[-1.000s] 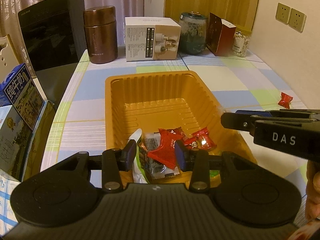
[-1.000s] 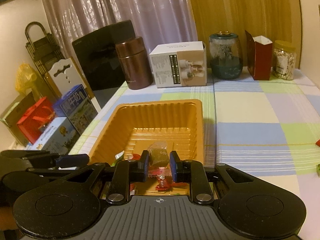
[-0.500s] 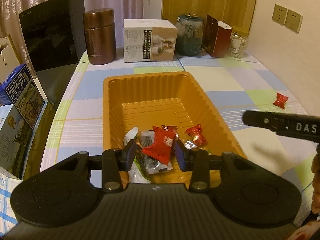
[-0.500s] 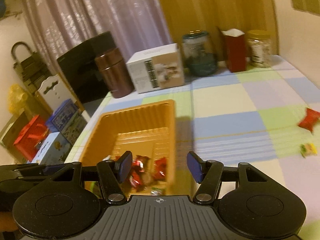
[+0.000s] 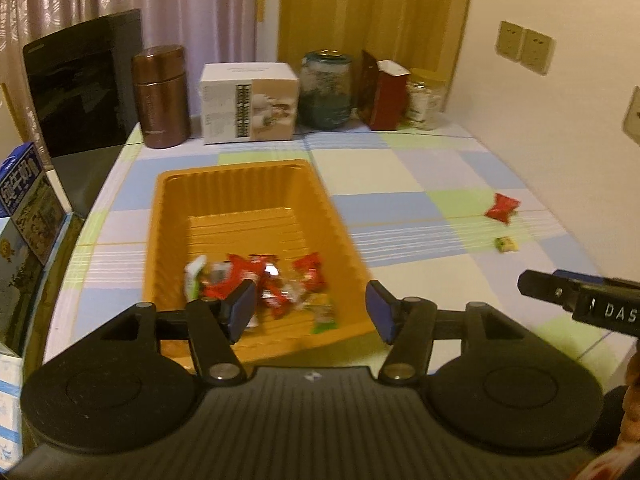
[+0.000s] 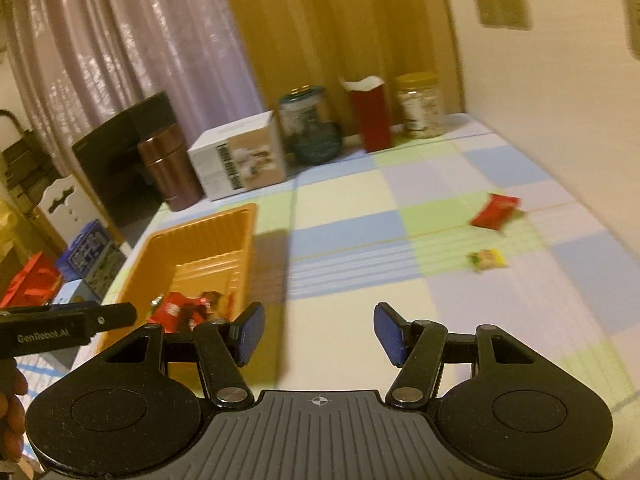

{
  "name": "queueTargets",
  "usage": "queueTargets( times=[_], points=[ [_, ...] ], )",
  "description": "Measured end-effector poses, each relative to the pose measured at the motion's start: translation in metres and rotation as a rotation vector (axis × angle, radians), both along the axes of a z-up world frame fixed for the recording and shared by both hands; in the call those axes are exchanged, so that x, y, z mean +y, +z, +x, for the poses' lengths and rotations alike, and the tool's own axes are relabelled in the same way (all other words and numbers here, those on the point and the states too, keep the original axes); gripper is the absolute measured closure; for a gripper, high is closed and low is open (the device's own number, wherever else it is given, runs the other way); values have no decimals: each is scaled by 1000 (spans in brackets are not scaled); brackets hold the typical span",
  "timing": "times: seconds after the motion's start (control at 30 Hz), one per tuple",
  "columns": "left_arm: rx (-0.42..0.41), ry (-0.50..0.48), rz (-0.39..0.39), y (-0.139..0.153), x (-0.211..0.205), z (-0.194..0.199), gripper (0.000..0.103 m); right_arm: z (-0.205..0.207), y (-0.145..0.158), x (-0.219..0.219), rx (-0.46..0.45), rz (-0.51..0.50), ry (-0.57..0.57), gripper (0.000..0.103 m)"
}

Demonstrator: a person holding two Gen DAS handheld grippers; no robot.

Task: Organize snacks
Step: 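Move both open tools toward the red candy and yellow candy on the table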

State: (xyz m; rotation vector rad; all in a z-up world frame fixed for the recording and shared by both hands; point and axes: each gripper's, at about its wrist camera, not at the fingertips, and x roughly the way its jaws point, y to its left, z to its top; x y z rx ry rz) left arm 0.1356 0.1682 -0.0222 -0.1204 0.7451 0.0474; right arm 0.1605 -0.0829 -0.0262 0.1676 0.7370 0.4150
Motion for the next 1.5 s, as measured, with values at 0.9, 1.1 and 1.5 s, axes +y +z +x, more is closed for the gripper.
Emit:
queueTargets(
  times=[0.9, 1.1, 1.5],
  points=[
    [-5, -176, -38, 5, -140, 6, 31, -40, 19, -154, -7, -46, -261, 40],
    [0, -198, -46, 1, -158, 15, 30, -38, 16, -170, -4, -55, -288, 40],
    [19, -220, -78, -15, -186, 43, 24, -21, -1, -188, 10, -94, -310, 40]
  ],
)
